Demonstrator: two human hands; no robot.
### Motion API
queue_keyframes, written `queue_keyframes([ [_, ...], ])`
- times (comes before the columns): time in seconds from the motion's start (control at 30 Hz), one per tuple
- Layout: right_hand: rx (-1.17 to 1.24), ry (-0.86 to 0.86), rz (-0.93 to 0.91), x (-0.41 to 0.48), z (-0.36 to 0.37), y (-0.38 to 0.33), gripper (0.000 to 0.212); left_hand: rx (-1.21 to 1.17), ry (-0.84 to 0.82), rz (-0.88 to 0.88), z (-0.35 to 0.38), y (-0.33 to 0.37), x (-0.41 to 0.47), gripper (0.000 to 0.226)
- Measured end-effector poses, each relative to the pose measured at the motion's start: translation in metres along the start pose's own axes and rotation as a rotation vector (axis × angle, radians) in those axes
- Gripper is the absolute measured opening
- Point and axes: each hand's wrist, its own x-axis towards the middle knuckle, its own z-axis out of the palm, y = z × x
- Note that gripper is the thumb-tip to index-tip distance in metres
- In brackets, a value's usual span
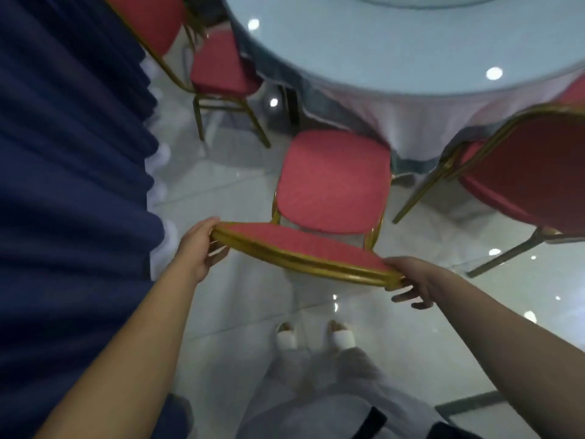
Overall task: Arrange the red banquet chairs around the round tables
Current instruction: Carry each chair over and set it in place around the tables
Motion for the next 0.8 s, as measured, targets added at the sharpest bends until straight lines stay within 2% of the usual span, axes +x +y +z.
queue_keyframes([
  [0.1,0.084,0.136,-0.132,-0.031,-0.025,-0.018,0.05,0.002,-0.152,0.124,0.04,0.038,-0.007,0.032],
  [0.2,0.182,0.234,-0.384,-0.067,-0.046,-0.037,0.043,0.116,-0.211,0.153,0.063,0.057,-0.014,0.022],
  [0.27,0.195,0.317,-0.576,-0.088,-0.053,-0.052,0.034,0.181,-0.215,0.163,0.064,0.061,-0.012,0.037],
  [0.37,0.115,0.31,-0.771,-0.123,-0.044,-0.075,0.013,0.286,-0.21,0.149,0.053,0.067,-0.015,0.054],
  [0.43,0.056,0.28,-0.833,-0.143,-0.025,-0.091,0.005,0.327,-0.21,0.165,0.04,0.077,-0.014,0.053],
  [0.57,-0.01,0.271,-0.963,-0.156,0.025,-0.136,0.007,0.339,-0.213,0.236,0.005,0.111,0.001,0.055],
  [0.7,-0.07,0.295,-1.023,-0.154,0.085,-0.199,0.007,0.277,-0.213,0.292,-0.042,0.159,0.03,0.043],
  [0.8,-0.101,0.294,-1.073,-0.169,0.134,-0.259,0.006,0.3,-0.192,0.435,-0.084,0.199,0.05,0.04],
])
